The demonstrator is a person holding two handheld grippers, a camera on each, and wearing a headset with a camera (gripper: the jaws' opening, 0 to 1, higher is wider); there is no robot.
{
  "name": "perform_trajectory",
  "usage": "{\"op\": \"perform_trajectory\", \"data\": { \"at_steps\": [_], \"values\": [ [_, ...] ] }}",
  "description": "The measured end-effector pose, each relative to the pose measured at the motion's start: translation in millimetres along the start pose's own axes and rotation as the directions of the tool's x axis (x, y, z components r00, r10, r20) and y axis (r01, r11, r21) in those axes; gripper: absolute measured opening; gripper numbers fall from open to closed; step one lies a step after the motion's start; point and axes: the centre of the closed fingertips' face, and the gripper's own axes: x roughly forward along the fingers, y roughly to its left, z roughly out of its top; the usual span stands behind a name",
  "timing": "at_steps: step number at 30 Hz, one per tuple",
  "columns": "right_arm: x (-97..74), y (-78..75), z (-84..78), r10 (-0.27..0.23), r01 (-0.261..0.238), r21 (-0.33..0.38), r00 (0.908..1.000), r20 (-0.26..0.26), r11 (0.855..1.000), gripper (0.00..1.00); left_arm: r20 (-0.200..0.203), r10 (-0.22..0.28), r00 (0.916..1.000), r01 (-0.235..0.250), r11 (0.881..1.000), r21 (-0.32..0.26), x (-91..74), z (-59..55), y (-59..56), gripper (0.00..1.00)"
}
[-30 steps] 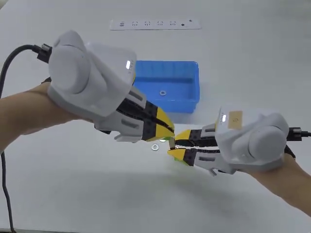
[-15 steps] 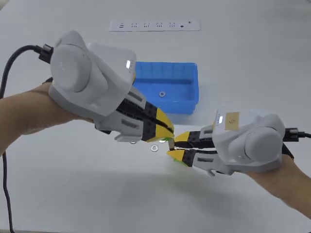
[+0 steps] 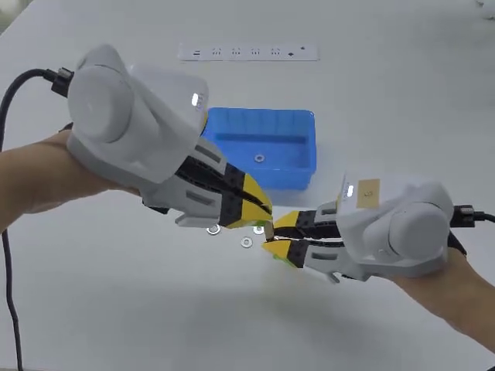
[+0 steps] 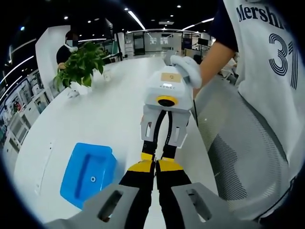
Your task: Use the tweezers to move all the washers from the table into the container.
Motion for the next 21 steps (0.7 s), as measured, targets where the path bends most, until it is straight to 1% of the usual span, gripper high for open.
{"op": "perform_trajectory", "data": {
  "at_steps": [5,10,14,21],
  "values": [
    [-2.8,-3.7,10.1,-0.004,0.004,-0.008,0.9999,0.01,1.0,0.1,-0.004,0.009,1.0,-0.009,1.0,0.017,-8.2,5.0,3.7,0.05],
    [-7.7,-9.1,18.8,-0.01,0.01,-0.026,0.9998,0.015,1.0,0.1,0.004,0.022,0.9998,-0.022,0.999,0.036,-15.4,12.9,8.1,0.05],
    [-11.4,-12.5,25.3,-0.006,0.007,-0.035,0.9998,0.02,0.999,0.1,0.008,0.021,0.9998,-0.021,0.999,0.045,-19.7,17.8,11.0,0.05],
    [-16.1,-23.5,34.0,0.004,-0.003,-0.061,0.9997,0.023,0.998,0.1,0.005,0.035,0.9994,-0.036,0.997,0.065,-28.7,23.3,22.7,0.05]
  ]
}}
